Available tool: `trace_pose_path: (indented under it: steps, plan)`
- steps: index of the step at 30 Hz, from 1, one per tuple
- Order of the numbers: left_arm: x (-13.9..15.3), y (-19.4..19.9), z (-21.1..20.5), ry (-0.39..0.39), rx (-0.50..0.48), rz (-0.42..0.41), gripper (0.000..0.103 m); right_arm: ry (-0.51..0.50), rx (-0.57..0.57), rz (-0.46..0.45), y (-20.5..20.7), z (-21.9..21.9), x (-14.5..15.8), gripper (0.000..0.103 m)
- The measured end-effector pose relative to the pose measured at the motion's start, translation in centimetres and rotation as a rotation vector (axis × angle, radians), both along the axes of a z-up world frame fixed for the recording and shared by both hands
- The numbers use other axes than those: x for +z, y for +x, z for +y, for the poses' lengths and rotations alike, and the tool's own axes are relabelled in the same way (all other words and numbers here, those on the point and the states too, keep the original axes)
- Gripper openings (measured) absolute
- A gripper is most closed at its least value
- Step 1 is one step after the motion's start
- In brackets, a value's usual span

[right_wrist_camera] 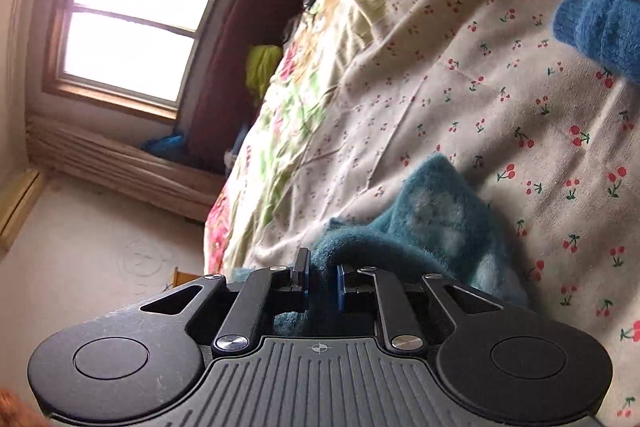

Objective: Fold small clothes

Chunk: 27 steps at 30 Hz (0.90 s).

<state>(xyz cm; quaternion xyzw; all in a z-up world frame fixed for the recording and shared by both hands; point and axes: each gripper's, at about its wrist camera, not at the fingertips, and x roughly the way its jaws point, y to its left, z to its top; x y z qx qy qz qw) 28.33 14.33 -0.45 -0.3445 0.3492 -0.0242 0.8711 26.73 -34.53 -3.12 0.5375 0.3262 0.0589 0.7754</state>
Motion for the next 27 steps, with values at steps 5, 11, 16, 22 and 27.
trace_pose_path:
  steps: [5,11,16,22,27]
  plan:
    - [-3.0,2.0,-0.1,-0.047,0.015,0.062,0.043,-0.051,0.02,-0.025,-0.1,0.1,-1.4,0.018]
    - [-3.3,2.7,0.7,-0.131,0.064,0.049,0.055,-0.094,0.036,-0.043,-0.8,0.2,-1.7,0.023]
    - [-2.8,2.3,0.9,-0.162,0.088,0.031,0.06,-0.025,0.014,-0.085,-0.9,-0.4,-0.8,0.044]
    - [-0.9,0.7,1.8,-0.124,0.152,-0.062,0.068,-0.241,0.032,-0.104,-1.5,0.9,1.5,0.044]
    - [-1.5,-0.8,1.8,-0.024,0.167,-0.048,0.073,-0.369,0.101,-0.079,-2.0,3.5,1.1,0.044]
